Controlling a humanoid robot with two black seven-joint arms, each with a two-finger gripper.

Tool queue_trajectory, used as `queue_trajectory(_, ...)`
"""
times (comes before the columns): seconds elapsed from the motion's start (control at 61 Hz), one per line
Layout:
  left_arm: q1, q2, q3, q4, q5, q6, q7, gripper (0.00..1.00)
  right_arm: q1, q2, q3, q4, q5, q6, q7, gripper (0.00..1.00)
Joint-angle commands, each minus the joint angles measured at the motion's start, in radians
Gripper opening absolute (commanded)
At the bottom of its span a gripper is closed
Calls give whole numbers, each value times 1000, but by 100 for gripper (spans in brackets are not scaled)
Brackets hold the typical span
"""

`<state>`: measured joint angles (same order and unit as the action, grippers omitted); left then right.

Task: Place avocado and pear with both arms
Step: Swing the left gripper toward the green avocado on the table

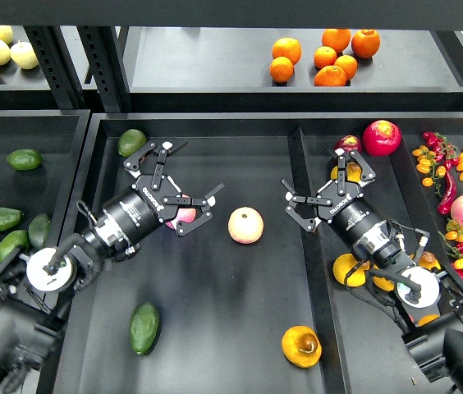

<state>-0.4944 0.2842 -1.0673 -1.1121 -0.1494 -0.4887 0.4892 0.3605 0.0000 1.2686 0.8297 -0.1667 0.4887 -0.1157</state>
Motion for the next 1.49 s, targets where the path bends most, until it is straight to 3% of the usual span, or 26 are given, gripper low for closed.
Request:
queue_trajectory(0.0, -96, 142, 130, 6, -58, 0, 0, 97, -2, 0, 0, -3, 0, 0, -1, 99)
queue_trajectory(0.443, -349, 357, 558, 9, -59, 0, 0, 97, -2, 0, -11, -4, 0, 0, -2, 99)
queue_trajectory(0.755, -446, 420, 768, -11, -29, 0, 0, 96, -6, 0, -12, -3, -2, 0, -2, 99)
queue_trajectory(0.886, -461, 420, 851, -17, 115, 0, 0, 96, -6, 0, -12, -3, -2, 0, -2, 99)
queue_trajectory(1.476, -368, 369, 906, 3, 435, 0, 0, 96, -6, 0, -12, 0, -2, 0, -2, 99)
